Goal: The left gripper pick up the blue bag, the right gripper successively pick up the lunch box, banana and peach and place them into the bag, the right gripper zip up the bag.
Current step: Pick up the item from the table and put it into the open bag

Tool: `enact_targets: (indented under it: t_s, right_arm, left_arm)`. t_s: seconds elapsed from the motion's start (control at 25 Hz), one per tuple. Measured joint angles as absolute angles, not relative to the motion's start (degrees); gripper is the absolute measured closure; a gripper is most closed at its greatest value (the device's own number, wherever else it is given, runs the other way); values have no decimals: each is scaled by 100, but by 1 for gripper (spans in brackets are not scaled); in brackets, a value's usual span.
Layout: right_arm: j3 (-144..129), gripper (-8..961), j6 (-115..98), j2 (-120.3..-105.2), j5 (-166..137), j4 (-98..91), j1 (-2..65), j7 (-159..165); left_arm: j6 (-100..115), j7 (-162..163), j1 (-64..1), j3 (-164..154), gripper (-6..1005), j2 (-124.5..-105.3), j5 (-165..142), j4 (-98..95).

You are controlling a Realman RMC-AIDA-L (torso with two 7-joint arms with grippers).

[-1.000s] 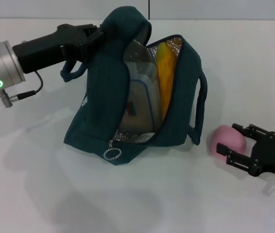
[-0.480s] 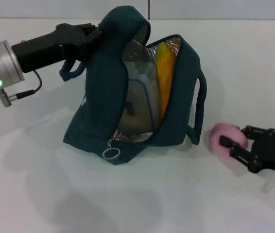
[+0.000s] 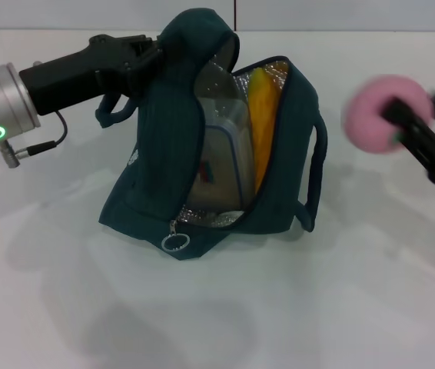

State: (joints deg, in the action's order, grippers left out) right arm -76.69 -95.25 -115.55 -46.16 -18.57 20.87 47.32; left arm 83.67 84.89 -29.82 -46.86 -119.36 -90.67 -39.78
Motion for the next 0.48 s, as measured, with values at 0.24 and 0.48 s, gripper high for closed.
enact_targets:
  t_s: [0.24,0.48]
  right_arm:
    - [-8390,709,-8791,-11536,-4652,-2084,3395,5978]
    - [-9258,762,-7545,-11561,-4709,-2619,3943,6369]
  left_arm:
    - [8367,8488,-2989,-4704,959,-11936,-9061,-3968]
    - [8367,8489,-2988,-4707,959,-11936,-9060,-3964]
